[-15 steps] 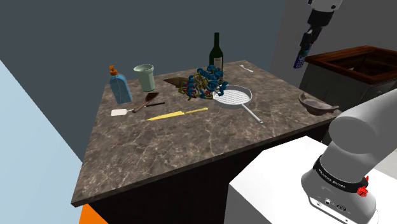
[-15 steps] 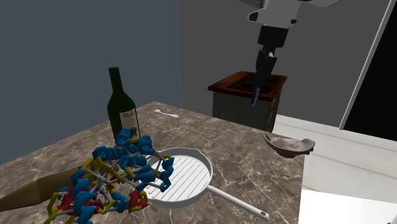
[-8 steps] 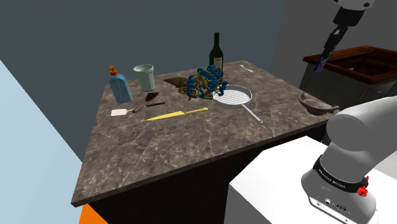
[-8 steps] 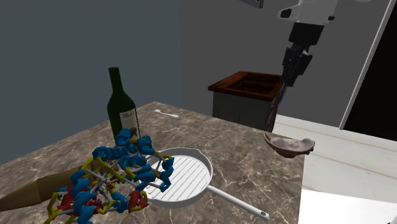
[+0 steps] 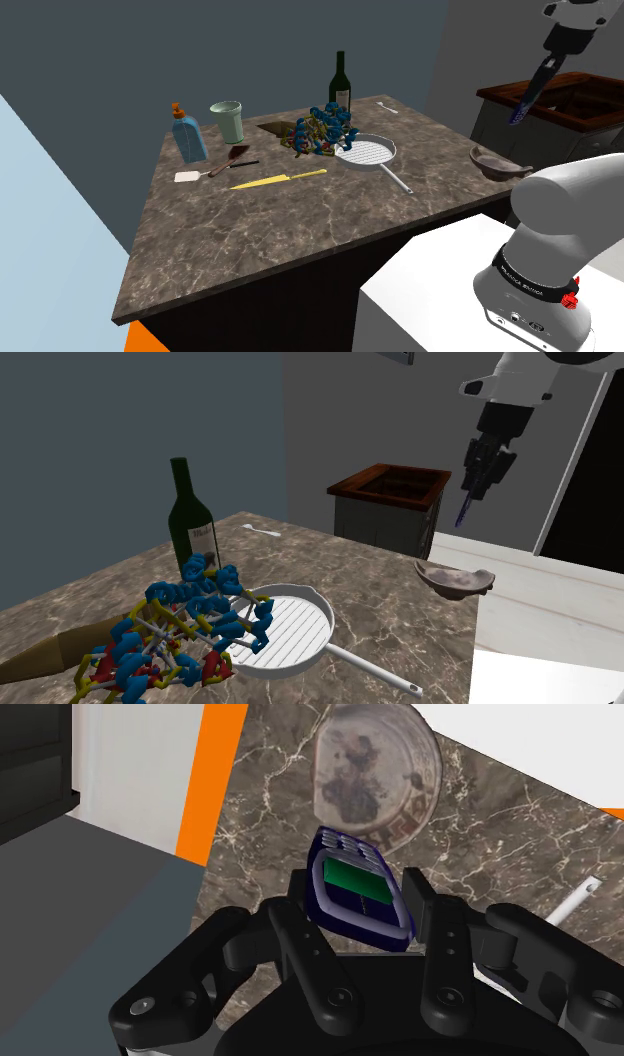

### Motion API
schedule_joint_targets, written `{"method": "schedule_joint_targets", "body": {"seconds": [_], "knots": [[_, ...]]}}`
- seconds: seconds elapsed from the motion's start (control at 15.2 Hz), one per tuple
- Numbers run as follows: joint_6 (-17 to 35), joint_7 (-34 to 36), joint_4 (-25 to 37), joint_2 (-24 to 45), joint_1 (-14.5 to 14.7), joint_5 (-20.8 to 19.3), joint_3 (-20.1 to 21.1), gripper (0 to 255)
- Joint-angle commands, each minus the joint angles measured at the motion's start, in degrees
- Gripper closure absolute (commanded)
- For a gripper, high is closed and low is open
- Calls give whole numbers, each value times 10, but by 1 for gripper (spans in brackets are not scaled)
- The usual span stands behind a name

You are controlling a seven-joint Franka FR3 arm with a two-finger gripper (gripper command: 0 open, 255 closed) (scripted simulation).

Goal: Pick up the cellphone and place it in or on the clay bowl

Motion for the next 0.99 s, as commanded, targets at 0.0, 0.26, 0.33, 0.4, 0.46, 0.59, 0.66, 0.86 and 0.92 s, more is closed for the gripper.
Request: {"method": "schedule_joint_targets", "body": {"seconds": [0.0, 0.26, 0.33, 0.4, 0.46, 0.59, 0.66, 0.86, 0.92], "knots": [[14, 0, -15, -1, -2, -4, -4, 255], [45, 0, -44, 0, -5, -12, -14, 255], [52, 0, -51, 1, -6, -14, -16, 255], [60, 0, -58, 2, -7, -16, -19, 255], [68, 0, -65, 3, -8, -18, -21, 255], [84, 0, -78, 6, -9, -23, -27, 255], [92, 0, -84, 7, -10, -25, -30, 255], [109, 0, -97, 11, -11, -30, -36, 255], [109, 0, -97, 11, -11, -30, -36, 255]]}}
